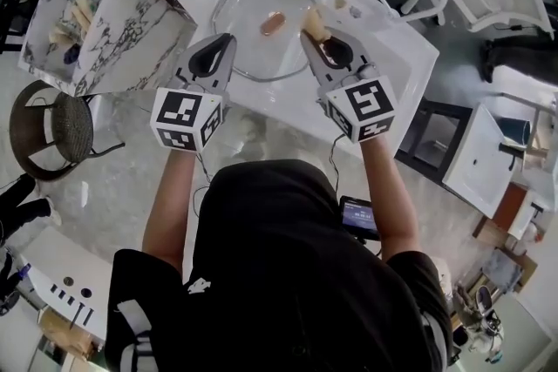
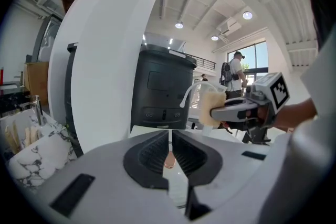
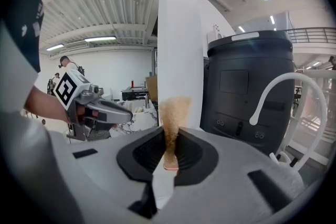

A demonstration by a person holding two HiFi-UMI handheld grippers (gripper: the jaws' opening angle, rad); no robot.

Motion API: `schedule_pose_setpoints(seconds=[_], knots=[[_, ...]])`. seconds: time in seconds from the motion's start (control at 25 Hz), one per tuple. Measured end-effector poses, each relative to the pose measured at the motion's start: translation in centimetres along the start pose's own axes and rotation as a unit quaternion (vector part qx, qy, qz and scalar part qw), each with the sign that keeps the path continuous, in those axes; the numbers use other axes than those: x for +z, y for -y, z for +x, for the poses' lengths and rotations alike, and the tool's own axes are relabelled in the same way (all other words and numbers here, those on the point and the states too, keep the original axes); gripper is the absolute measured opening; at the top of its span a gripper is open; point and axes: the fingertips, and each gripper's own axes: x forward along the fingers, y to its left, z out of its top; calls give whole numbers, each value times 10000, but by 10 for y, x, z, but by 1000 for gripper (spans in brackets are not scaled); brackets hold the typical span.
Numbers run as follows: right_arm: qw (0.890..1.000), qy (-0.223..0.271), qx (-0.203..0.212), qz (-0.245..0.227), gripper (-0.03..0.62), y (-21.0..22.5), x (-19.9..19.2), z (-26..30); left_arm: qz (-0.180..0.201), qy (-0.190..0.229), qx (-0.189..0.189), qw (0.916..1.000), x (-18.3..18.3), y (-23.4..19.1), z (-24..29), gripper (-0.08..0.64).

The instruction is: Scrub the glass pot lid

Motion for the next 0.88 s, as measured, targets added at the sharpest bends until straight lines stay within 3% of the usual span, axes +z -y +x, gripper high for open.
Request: schedule_pose_setpoints(seconds=[0.52, 0.88], knots=[[9971, -529, 512, 191, 23, 34, -50, 47, -206, -827, 229, 9961, -51, -18, 54, 17], [9918, -945, 839, 182, 23, 39, -89, 66, -256, -1430, 352, 9888, -105, -31, 68, 17]])
